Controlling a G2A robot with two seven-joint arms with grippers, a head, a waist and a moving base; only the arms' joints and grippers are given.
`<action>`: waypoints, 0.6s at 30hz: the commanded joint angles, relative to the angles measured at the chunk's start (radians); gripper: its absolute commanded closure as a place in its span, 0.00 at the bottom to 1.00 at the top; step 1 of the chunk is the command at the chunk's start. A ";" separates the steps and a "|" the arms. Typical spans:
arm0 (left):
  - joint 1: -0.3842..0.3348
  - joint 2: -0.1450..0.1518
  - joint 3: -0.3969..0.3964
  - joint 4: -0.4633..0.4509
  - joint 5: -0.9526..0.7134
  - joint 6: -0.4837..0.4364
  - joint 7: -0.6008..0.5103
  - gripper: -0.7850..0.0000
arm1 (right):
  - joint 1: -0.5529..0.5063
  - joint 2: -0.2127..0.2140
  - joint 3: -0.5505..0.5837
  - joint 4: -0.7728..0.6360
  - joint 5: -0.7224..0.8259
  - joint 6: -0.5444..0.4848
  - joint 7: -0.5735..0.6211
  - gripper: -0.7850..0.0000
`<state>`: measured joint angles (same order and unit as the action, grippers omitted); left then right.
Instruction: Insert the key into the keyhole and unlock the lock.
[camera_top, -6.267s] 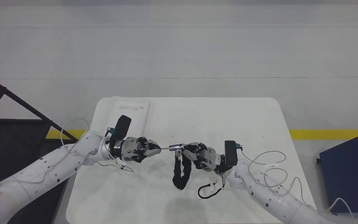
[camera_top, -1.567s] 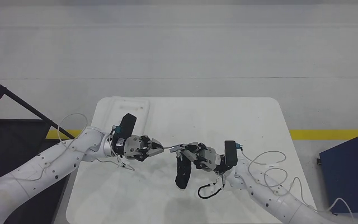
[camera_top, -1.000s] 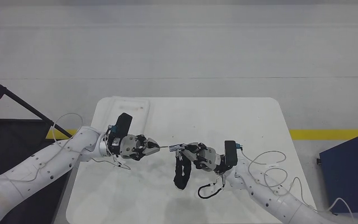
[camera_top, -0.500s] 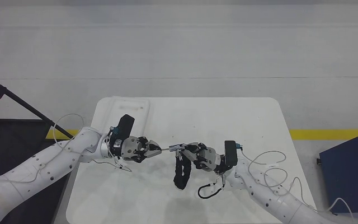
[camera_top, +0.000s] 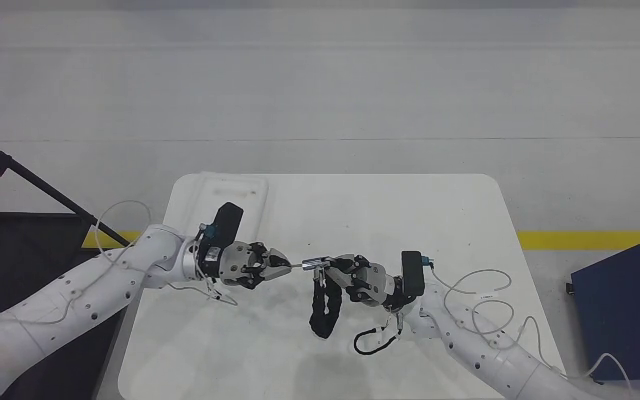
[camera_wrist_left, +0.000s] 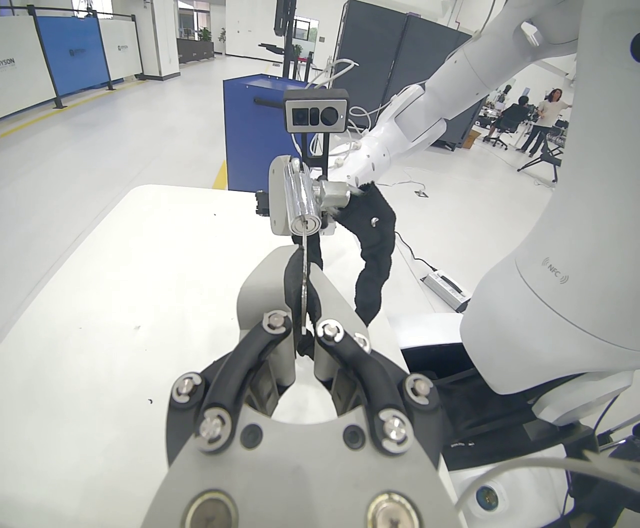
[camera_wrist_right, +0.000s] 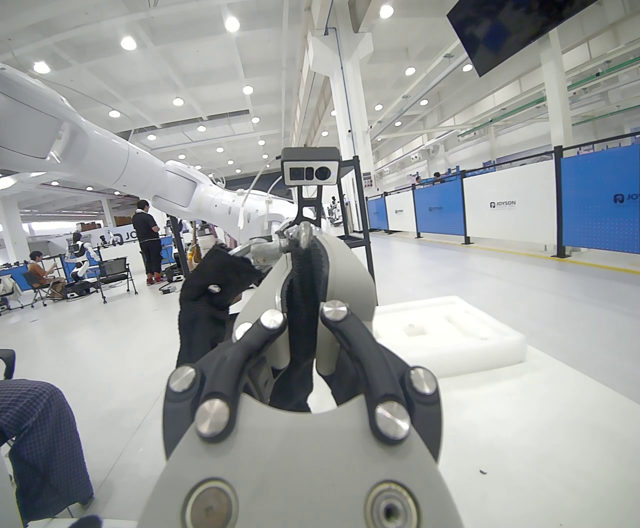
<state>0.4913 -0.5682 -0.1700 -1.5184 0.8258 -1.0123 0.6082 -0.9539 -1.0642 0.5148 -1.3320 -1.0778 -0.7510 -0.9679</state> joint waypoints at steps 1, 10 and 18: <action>-0.001 -0.001 0.000 0.001 -0.003 0.000 -0.007 1.00 | 0.000 0.000 0.000 0.000 0.000 0.000 0.000 1.00; -0.013 -0.006 0.000 -0.004 -0.036 0.000 -0.051 1.00 | 0.000 0.000 0.000 0.000 0.000 0.000 0.000 1.00; -0.028 -0.011 0.000 -0.014 -0.078 0.000 -0.107 1.00 | 0.000 0.000 0.000 0.000 0.000 0.000 0.000 1.00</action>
<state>0.4657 -0.5780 -0.1700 -1.5326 0.7536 -1.0123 0.5113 -0.9539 -1.0642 0.5149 -1.3320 -1.0778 -0.7510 -0.9680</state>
